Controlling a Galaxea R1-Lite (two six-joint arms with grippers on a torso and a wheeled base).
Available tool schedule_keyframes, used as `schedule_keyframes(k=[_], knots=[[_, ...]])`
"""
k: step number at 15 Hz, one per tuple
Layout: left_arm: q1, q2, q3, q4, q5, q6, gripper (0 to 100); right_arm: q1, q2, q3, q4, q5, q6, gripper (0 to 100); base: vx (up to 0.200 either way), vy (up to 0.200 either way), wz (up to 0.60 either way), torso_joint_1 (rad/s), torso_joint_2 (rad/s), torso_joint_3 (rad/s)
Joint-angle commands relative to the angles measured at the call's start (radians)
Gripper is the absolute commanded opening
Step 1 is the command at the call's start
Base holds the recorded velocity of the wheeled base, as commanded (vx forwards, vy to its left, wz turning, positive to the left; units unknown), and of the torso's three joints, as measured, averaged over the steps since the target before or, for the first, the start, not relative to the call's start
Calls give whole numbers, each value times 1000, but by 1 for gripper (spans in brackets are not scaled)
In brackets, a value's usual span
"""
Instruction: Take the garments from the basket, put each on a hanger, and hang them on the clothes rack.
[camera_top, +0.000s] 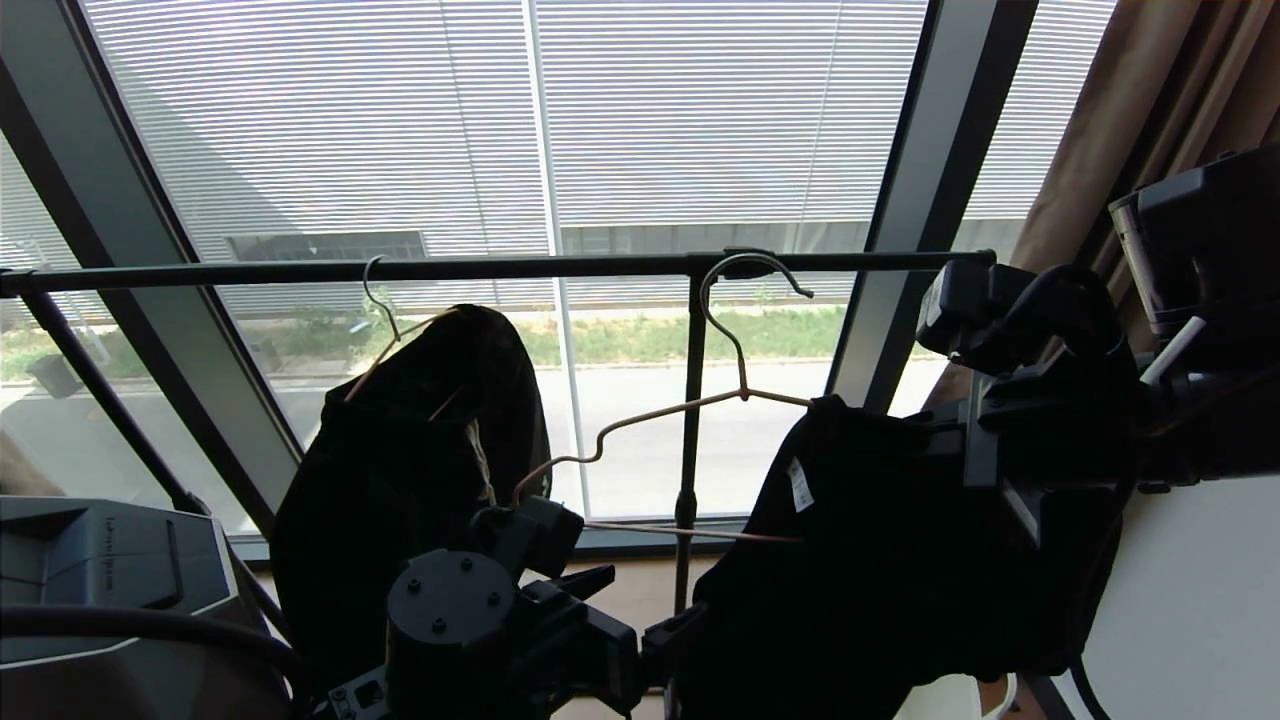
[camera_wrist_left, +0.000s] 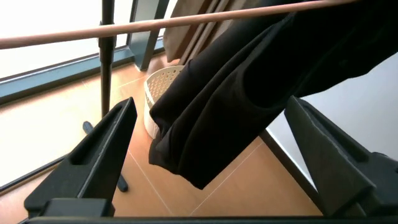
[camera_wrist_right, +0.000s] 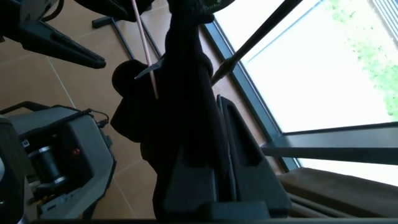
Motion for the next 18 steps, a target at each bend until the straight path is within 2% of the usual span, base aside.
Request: schedule_keyframes(k=[1,6,10,14,15,18], knots=[[-1,14,-27,13,0,0,100,1,-5,4,1,0,0,0,0,0,0,0,0,0],[-4,15,-58,39,2,2,100,27,-29,21,1,0,0,0,0,0,0,0,0,0],[-7,43,-60,38,54,55,100,28,-43,21,1,0,0,0,0,0,0,0,0,0],[-20,48,-57,35,57,59,100,28,-45,24,1,0,0,0,0,0,0,0,0,0],[-21,48,-58,35,63,59,0,28,-48,32,1,0,0,0,0,0,0,0,0,0],[-20,43,-50,27,65,59,0,27,-57,46,-1,0,0,0,0,0,0,0,0,0]])
